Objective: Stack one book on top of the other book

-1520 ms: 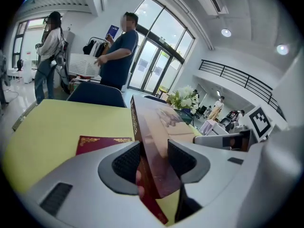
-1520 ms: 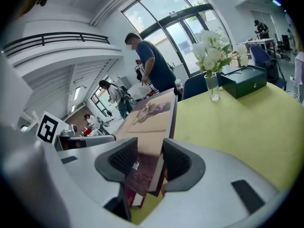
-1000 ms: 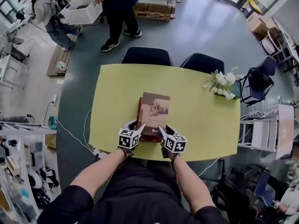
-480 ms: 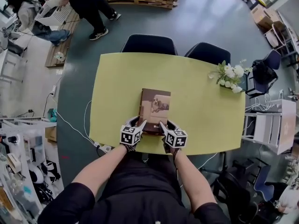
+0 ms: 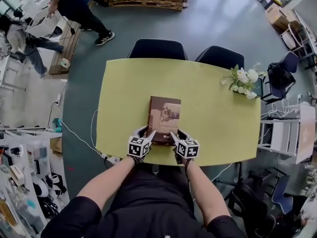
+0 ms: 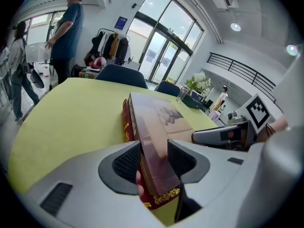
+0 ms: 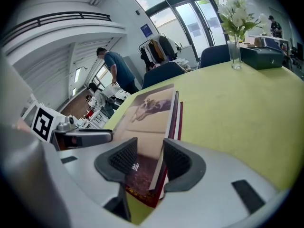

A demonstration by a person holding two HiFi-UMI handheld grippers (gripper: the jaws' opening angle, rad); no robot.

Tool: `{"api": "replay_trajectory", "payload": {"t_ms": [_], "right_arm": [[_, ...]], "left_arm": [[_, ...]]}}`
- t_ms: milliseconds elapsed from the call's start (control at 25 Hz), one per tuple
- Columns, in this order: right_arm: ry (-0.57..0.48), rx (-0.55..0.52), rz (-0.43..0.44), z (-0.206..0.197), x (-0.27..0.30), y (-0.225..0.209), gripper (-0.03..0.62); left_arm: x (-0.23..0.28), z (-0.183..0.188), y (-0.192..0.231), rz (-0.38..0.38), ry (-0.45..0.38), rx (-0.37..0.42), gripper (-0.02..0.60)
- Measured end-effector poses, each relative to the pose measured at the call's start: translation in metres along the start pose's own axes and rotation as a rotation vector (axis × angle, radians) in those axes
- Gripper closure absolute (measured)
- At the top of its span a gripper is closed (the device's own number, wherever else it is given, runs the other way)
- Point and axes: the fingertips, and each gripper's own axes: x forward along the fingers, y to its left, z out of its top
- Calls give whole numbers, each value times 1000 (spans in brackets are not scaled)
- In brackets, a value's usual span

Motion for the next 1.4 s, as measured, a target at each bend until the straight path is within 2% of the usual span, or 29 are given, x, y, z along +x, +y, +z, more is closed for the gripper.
{"api": "replay_trajectory", "payload": {"t_ms": [200, 560, 840, 1400], "right_arm": [[3, -15, 2, 1, -1, -1, 418], [-50, -6, -28, 21, -8, -19, 418], [-36, -37, -17, 26, 6, -7, 418], [-43, -23, -37, 17, 3, -5, 418]], "left_arm": [[-3, 2, 3, 9, -18, 3, 397], [-1, 17, 20, 20, -67, -27, 397], [9, 20, 11, -31, -57, -27, 396], [4, 11, 5, -41, -52, -36, 396]]}}
